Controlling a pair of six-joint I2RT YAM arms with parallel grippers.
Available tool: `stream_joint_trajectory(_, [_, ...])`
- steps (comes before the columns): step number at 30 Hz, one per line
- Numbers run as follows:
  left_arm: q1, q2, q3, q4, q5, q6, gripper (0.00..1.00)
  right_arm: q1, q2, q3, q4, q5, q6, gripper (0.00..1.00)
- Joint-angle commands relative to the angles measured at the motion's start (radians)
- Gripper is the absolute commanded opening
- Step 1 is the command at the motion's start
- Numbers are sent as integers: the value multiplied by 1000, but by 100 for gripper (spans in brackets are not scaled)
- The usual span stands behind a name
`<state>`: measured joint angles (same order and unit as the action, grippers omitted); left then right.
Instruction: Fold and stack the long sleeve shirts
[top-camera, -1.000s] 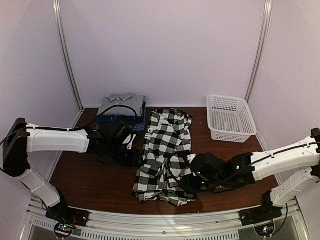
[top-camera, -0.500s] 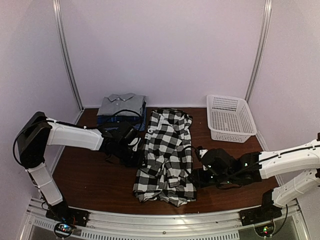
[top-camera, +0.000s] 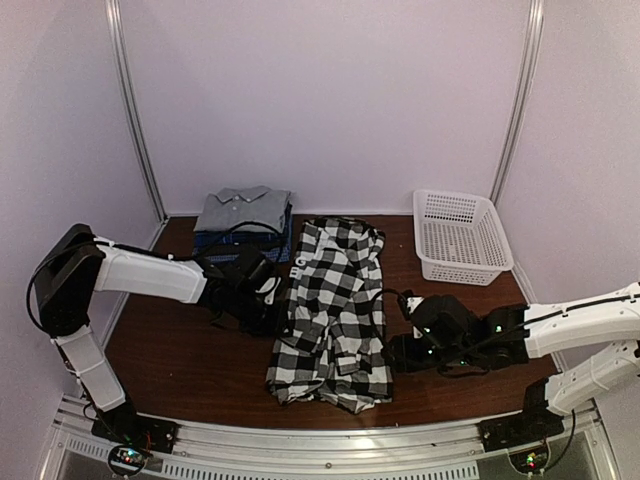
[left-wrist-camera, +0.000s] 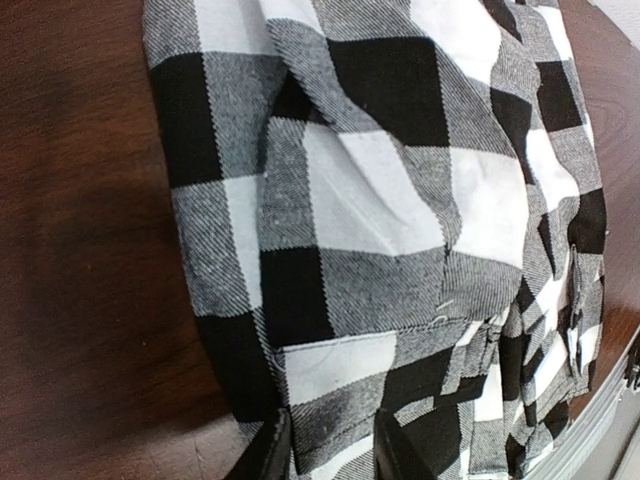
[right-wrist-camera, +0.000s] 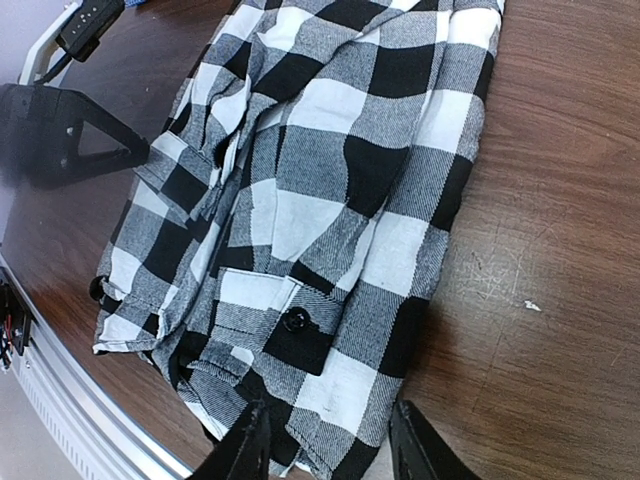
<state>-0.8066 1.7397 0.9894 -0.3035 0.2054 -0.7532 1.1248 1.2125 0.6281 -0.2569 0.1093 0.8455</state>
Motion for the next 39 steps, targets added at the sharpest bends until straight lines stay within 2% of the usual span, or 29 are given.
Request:
stream_joint_trajectory(1, [-10,14,-19,48,7,-14,26,-10,-20,-18,18,5,13,43])
stream_joint_trajectory(6, [-27,8,-28,53,11,-25,18,-11,-12,-28,32,-3,18,42])
stream_joint_trajectory(14, [-45,-12,-55,62,23,-42,0,-13,9,-41,59,-17,22,42])
stream_joint_trajectory(34, [-57,-69,-119,47,60,-45,0,-35,52,-113,155,-67,45,43])
stream_joint_trajectory(39, [-57,-85,-124,45,58,-38,7,-46,44,-147,186,-98,63,43])
